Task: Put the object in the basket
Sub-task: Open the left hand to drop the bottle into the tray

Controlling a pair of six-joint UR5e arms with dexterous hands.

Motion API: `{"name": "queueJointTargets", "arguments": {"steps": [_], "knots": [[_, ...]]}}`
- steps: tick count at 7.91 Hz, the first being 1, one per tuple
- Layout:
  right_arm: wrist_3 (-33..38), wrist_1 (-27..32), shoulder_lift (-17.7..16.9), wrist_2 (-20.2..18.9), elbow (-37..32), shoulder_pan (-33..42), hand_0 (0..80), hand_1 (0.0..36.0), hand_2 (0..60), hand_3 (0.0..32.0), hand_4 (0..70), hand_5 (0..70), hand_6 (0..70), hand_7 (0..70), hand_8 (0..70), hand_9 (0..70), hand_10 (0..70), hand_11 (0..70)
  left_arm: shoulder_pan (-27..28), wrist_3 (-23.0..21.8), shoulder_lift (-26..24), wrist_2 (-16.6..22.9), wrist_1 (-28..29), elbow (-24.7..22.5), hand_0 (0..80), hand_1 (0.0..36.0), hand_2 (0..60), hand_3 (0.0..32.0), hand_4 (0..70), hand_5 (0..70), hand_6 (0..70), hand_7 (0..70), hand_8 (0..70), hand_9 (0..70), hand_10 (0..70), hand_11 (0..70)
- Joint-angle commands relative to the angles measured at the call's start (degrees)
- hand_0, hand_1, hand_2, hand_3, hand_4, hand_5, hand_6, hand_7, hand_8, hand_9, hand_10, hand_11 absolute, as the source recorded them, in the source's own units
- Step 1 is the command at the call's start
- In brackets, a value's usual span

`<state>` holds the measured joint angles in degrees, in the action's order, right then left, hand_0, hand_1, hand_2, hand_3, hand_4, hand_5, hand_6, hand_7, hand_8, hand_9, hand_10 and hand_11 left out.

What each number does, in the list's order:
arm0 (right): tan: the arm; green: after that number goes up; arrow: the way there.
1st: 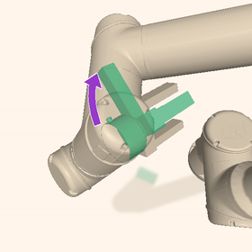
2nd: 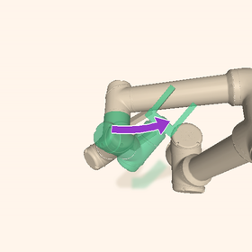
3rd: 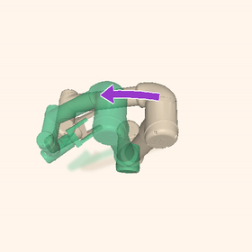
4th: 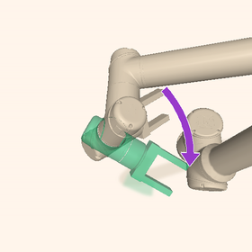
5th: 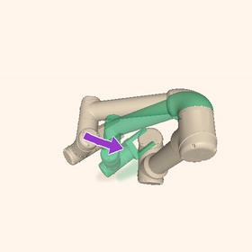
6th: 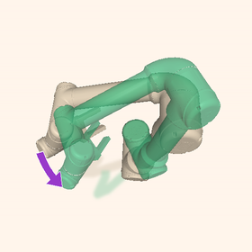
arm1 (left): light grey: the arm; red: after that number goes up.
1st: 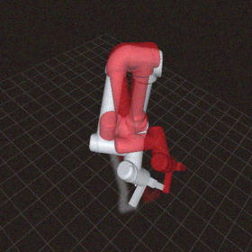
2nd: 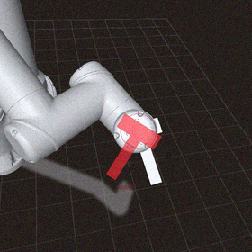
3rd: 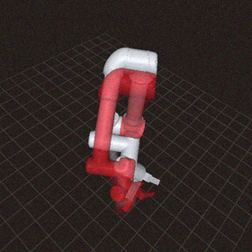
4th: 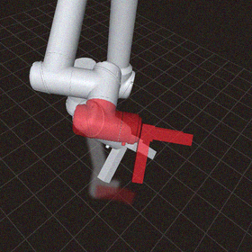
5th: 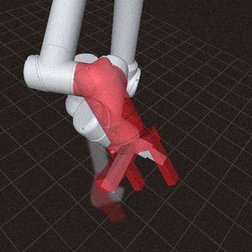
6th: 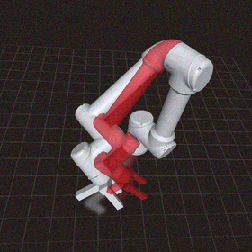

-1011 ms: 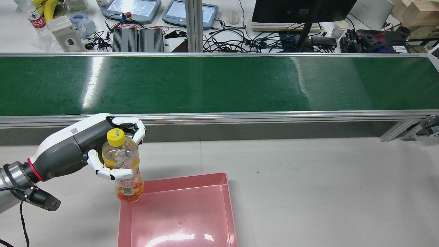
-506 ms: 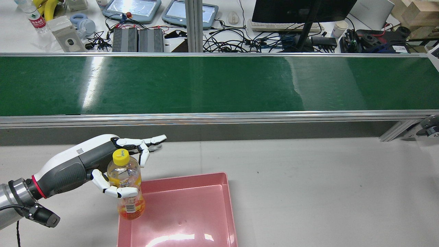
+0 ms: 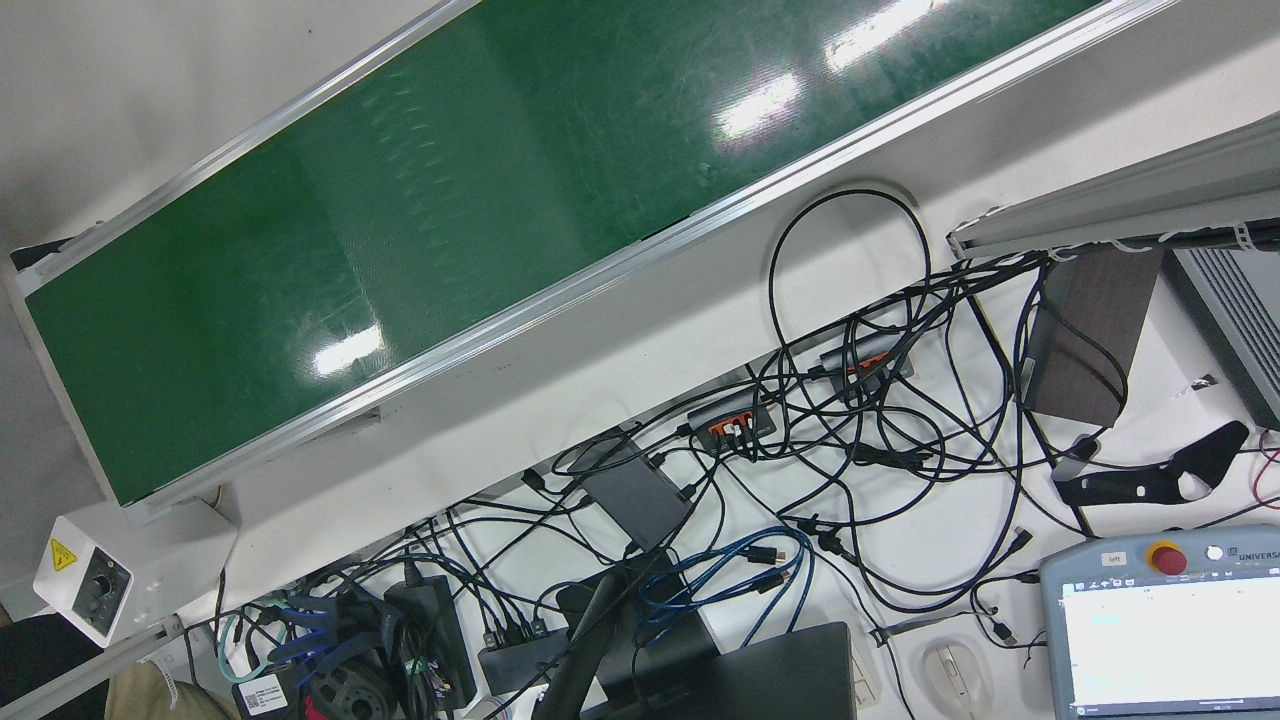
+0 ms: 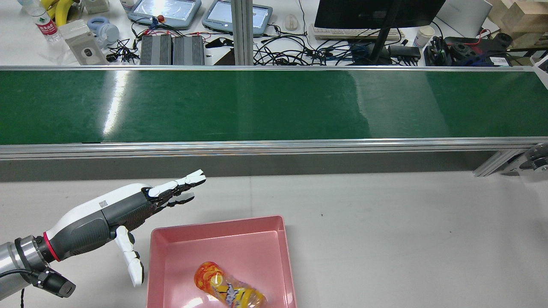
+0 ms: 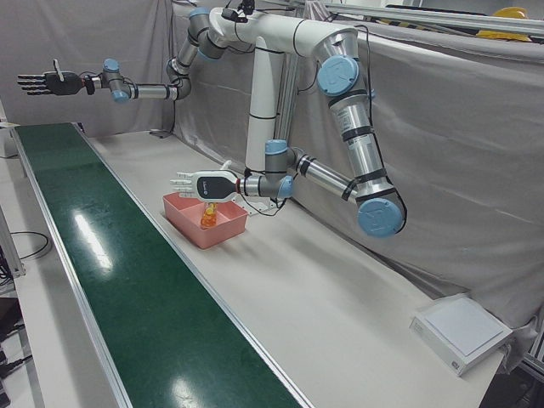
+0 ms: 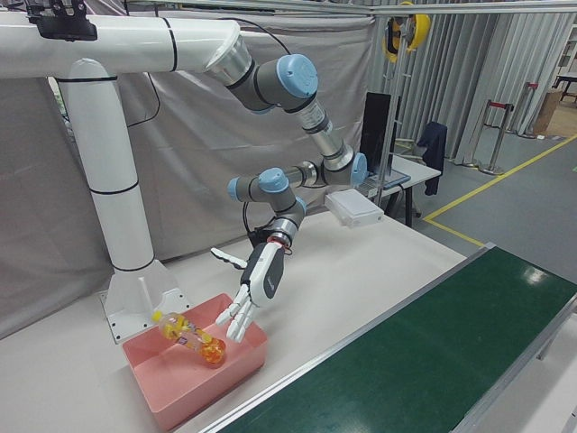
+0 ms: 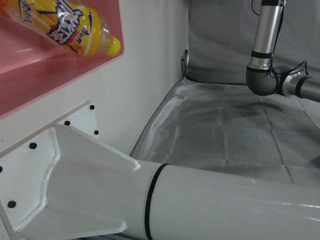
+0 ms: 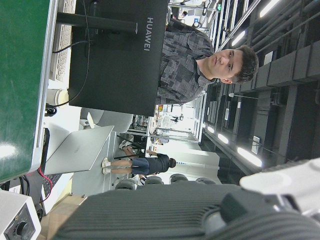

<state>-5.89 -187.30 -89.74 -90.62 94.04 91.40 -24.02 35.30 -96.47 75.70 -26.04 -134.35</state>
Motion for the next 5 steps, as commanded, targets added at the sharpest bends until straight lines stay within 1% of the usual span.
{"name": "queueJointTargets", "arguments": {"steps": [1, 2, 3, 4, 5], "knots": [[0.0, 0.0, 0.0, 0.0, 0.09, 0.0, 0.0, 0.0, 0.0, 0.0, 0.0, 0.0, 0.0, 0.0, 0.0, 0.0, 0.0, 0.0, -0.06, -0.49, 0.93, 0.23, 3.43, -0.03, 50.3, 0.4, 0.0, 3.8, 3.4, 0.0, 0.0, 0.0, 0.0, 0.0, 0.0, 0.0], [0.0, 0.0, 0.0, 0.0, 0.09, 0.0, 0.0, 0.0, 0.0, 0.0, 0.0, 0.0, 0.0, 0.0, 0.0, 0.0, 0.0, 0.0, -0.41, -0.76, 0.76, 0.41, 3.71, -0.55, 54.1, 3.1, 0.0, 3.8, 3.0, 0.0, 0.0, 0.0, 0.0, 0.0, 0.0, 0.0], [0.0, 0.0, 0.0, 0.0, 0.09, 0.0, 0.0, 0.0, 0.0, 0.0, 0.0, 0.0, 0.0, 0.0, 0.0, 0.0, 0.0, 0.0, -0.67, -1.46, 0.76, 0.5, 4.06, -1.17, 57.5, 5.1, 0.0, 4.0, 3.0, 0.0, 0.0, 0.0, 0.0, 0.0, 0.0, 0.1], [0.0, 0.0, 0.0, 0.0, 0.09, 0.0, 0.0, 0.0, 0.0, 0.0, 0.0, 0.0, 0.0, 0.0, 0.0, 0.0, 0.0, 0.0, -0.76, -1.64, 0.76, 0.5, 4.06, -1.61, 61.0, 6.7, 0.0, 3.4, 3.2, 0.0, 0.0, 0.0, 0.0, 0.0, 0.0, 0.3], [0.0, 0.0, 0.0, 0.0, 0.09, 0.0, 0.0, 0.0, 0.0, 0.0, 0.0, 0.0, 0.0, 0.0, 0.0, 0.0, 0.0, 0.0, -1.46, -1.73, 0.76, 0.5, 4.06, -2.92, 61.8, 6.8, 0.0, 3.0, 3.9, 0.6, 0.0, 0.0, 0.0, 0.0, 0.0, 0.0]]}}
